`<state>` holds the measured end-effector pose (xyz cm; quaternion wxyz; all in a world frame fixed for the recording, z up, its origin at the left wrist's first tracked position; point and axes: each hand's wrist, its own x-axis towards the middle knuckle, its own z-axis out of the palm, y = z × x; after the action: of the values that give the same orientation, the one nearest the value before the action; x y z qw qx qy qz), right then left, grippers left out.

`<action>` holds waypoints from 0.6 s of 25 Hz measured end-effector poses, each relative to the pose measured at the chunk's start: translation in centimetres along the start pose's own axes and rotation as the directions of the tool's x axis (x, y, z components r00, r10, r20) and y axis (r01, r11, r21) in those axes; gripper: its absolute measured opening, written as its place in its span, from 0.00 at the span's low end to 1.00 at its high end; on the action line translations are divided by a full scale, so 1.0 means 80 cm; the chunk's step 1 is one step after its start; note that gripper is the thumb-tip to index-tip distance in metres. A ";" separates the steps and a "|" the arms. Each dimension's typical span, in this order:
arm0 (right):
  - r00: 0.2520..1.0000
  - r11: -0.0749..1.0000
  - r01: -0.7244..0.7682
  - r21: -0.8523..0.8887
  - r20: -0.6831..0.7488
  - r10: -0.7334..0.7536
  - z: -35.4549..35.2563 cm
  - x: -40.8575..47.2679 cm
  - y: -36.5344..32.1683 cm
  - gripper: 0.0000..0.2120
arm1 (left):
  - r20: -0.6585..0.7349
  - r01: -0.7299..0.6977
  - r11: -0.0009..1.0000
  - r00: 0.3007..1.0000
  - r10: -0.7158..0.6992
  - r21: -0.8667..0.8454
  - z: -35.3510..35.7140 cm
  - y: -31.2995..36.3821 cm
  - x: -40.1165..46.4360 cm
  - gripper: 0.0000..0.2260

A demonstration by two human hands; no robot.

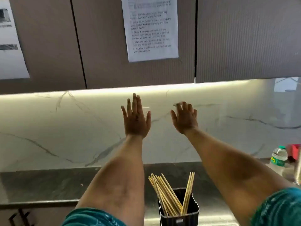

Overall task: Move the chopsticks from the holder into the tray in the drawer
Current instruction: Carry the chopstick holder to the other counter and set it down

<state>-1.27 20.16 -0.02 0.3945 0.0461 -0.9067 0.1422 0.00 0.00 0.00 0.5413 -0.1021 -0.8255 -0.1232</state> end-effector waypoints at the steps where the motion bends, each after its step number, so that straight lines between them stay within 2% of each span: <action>1: 0.995 0.998 -0.059 -0.005 0.080 0.060 0.007 -0.024 0.016 0.22 | 0.076 0.096 0.995 0.993 -0.093 -0.038 0.006 -0.001 -0.028 0.33; 3: 0.965 0.985 -0.172 -0.009 0.202 0.170 0.033 -0.075 0.055 0.21 | 0.239 0.231 0.972 0.947 -0.213 -0.052 0.021 0.000 -0.090 0.34; 5: 0.894 0.941 -0.339 0.016 0.317 0.317 0.061 -0.142 0.093 0.21 | 0.414 0.402 0.916 0.830 -0.375 0.024 0.039 -0.004 -0.175 0.36; 7: 0.786 0.848 -0.527 0.058 0.415 0.459 0.087 -0.197 0.114 0.20 | 0.550 0.508 0.846 0.666 -0.504 0.160 0.053 -0.008 -0.242 0.36; 8: 0.712 0.781 -0.619 0.090 0.484 0.509 0.098 -0.221 0.119 0.20 | 0.619 0.564 0.800 0.559 -0.551 0.203 0.060 -0.008 -0.269 0.36; 9: 0.606 0.676 -0.728 0.114 0.569 0.556 0.109 -0.241 0.122 0.20 | 0.672 0.644 0.732 0.444 -0.592 0.220 0.066 -0.008 -0.291 0.35; 10: 0.491 0.525 -0.836 0.162 0.649 0.581 0.118 -0.260 0.123 0.21 | 0.709 0.758 0.615 0.311 -0.633 0.217 0.068 -0.007 -0.305 0.35; 11: 0.374 0.327 -0.920 0.213 0.727 0.577 0.127 -0.279 0.118 0.21 | 0.727 0.877 0.433 0.157 -0.668 0.208 0.071 -0.003 -0.314 0.34; 12: 0.290 0.147 -0.957 0.251 0.781 0.553 0.136 -0.293 0.115 0.21 | 0.739 0.950 0.238 0.011 -0.674 0.203 0.076 0.000 -0.319 0.32; 13: 0.229 0.003 -0.963 0.270 0.811 0.539 0.146 -0.305 0.113 0.21 | 0.758 0.979 0.065 -0.106 -0.643 0.192 0.083 0.005 -0.327 0.31; 14: 0.180 -0.106 -0.956 0.273 0.834 0.522 0.154 -0.313 0.111 0.20 | 0.791 0.984 -0.076 -0.177 -0.585 0.164 0.085 0.012 -0.338 0.30; 15: 0.147 -0.179 -0.947 0.266 0.857 0.494 0.161 -0.319 0.108 0.20 | 0.831 0.972 -0.187 -0.218 -0.511 0.140 0.087 0.019 -0.351 0.30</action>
<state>5.49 23.91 -28.85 -0.0924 -0.3031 -0.5946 0.7389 5.50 2.66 -28.33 -0.1212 0.3001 -0.6602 -0.6778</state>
